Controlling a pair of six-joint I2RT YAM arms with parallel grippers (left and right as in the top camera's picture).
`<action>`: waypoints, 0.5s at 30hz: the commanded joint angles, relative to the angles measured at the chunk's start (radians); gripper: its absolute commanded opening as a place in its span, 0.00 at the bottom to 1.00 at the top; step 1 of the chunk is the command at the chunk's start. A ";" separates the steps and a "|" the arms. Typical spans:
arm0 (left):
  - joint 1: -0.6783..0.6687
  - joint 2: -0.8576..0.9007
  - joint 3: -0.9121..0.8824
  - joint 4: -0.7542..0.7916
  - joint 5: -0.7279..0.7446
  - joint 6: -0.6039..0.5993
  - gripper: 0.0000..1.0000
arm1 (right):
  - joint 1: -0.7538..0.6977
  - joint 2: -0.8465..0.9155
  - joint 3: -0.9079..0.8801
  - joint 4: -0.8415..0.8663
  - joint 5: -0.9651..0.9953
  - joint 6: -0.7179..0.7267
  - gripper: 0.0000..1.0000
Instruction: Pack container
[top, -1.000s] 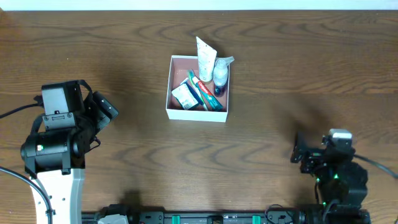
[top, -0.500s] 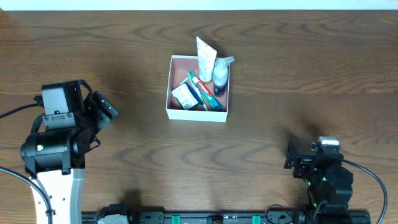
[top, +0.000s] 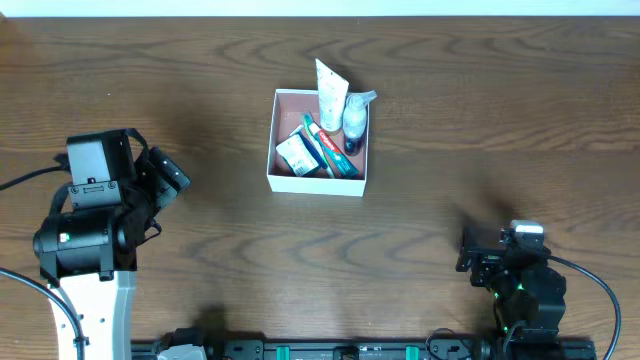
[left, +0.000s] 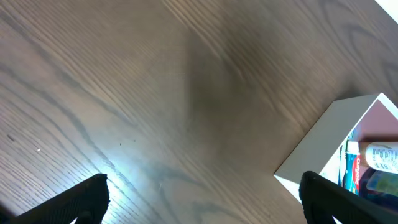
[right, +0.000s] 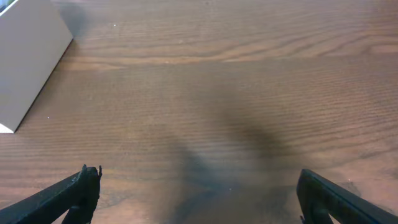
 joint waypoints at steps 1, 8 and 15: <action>0.004 0.005 0.000 -0.003 -0.020 0.018 0.98 | -0.013 -0.005 -0.003 0.000 -0.006 0.013 0.99; 0.000 0.005 0.000 -0.003 -0.020 0.018 0.98 | -0.013 -0.005 -0.003 0.000 -0.006 0.013 0.99; -0.005 -0.042 -0.005 0.008 -0.101 0.073 0.98 | -0.013 -0.005 -0.003 0.000 -0.006 0.013 0.99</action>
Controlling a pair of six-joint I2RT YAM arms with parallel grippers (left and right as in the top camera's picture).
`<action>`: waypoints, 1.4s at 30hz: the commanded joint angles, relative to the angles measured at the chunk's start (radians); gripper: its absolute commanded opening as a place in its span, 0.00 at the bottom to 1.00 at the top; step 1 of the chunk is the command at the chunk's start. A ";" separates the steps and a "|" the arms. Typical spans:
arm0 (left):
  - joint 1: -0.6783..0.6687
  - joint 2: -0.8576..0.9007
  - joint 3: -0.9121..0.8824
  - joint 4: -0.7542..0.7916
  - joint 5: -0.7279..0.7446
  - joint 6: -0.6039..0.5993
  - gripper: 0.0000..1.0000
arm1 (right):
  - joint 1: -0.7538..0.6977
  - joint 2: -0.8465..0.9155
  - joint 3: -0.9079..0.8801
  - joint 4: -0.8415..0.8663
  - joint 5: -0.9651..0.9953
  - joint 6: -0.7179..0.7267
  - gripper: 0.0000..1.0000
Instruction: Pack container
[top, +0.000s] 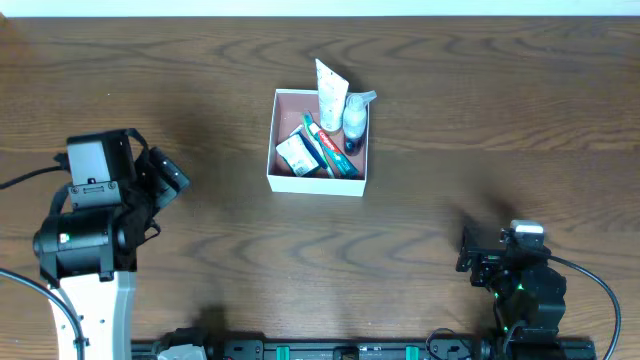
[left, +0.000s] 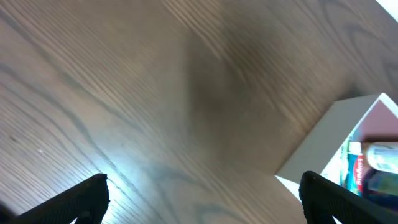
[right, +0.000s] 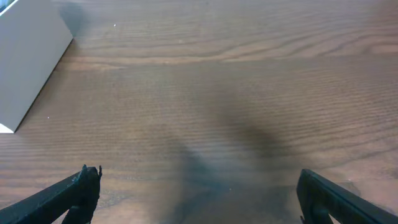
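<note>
A white box with a pink inside (top: 283, 178) stands at the table's middle, far side. It holds a white tube (top: 330, 93), a small bottle (top: 355, 115), a toothpaste tube (top: 325, 145) and a small packet (top: 295, 153). My left gripper (top: 172, 180) is open over bare wood left of the box, whose corner (left: 323, 143) shows at the right of the left wrist view. My right gripper (top: 472, 258) is open low at the front right with nothing between its fingers; the box's wall (right: 31, 59) shows at the far left there.
The wooden table (top: 480, 120) stretches round the box. A white strip (top: 320, 6) runs along the far edge. The arm bases and a black rail (top: 320, 350) lie along the near edge.
The left wrist view has shifted very slightly, with the box's corner a touch lower. Nothing else has changed.
</note>
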 joint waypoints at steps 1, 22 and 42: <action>-0.009 -0.062 -0.013 0.020 -0.086 0.055 0.98 | -0.013 -0.005 -0.003 0.000 -0.006 0.013 0.99; -0.133 -0.918 -0.845 0.517 0.007 0.209 0.98 | -0.013 -0.005 -0.003 0.000 -0.006 0.013 0.99; -0.163 -1.044 -1.059 0.516 0.076 0.208 0.98 | -0.013 -0.005 -0.003 0.000 -0.006 0.013 0.99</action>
